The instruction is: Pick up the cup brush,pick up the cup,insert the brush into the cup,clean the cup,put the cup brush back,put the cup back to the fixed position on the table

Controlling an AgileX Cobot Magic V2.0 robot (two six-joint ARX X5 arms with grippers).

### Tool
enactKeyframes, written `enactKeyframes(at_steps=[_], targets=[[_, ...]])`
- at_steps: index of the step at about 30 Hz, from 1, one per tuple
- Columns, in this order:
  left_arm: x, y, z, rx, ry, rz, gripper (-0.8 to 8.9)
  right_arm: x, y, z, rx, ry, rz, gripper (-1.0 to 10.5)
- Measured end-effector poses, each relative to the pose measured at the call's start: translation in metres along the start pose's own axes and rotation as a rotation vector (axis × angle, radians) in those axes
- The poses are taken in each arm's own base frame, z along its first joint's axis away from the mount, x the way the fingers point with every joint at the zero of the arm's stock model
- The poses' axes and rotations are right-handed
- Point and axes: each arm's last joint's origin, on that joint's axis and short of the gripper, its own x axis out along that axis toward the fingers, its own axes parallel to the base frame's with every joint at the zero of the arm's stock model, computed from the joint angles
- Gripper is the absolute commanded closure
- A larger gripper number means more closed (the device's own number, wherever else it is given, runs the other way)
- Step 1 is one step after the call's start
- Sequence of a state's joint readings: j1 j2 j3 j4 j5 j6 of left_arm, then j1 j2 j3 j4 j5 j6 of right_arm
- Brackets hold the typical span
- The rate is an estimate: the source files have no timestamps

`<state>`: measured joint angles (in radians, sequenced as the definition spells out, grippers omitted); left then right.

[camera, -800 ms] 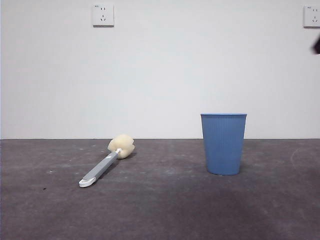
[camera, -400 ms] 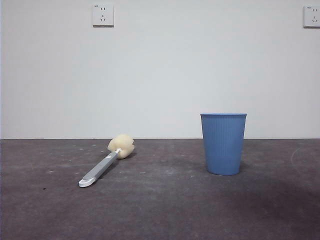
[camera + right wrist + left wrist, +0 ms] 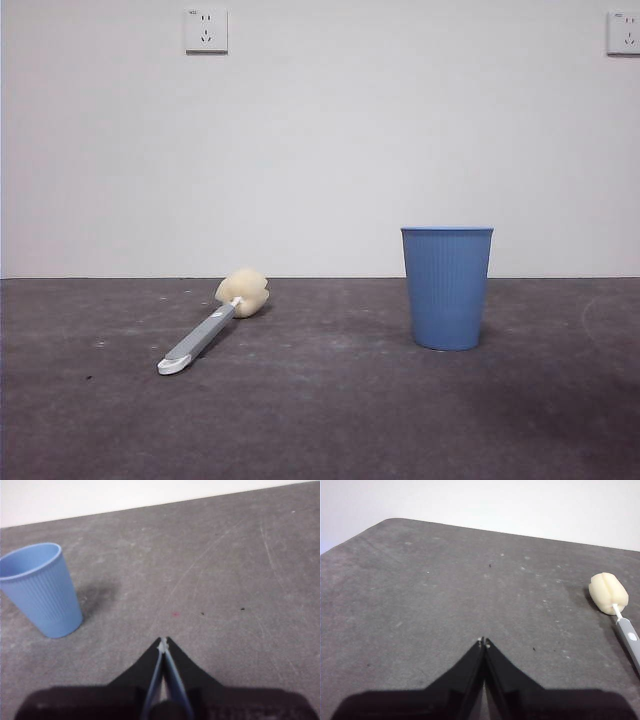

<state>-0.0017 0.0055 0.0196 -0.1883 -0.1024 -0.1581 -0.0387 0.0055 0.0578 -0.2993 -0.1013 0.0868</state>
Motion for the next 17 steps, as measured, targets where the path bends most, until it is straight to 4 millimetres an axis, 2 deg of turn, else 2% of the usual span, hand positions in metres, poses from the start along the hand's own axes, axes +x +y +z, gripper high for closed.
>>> enactKeyframes(at_steps=[17], targets=[[0.0,0.0,0.0,0.0,0.0,0.0,8.17,-0.0001,0.0,0.0,0.007,0.0,0.0,9.5]])
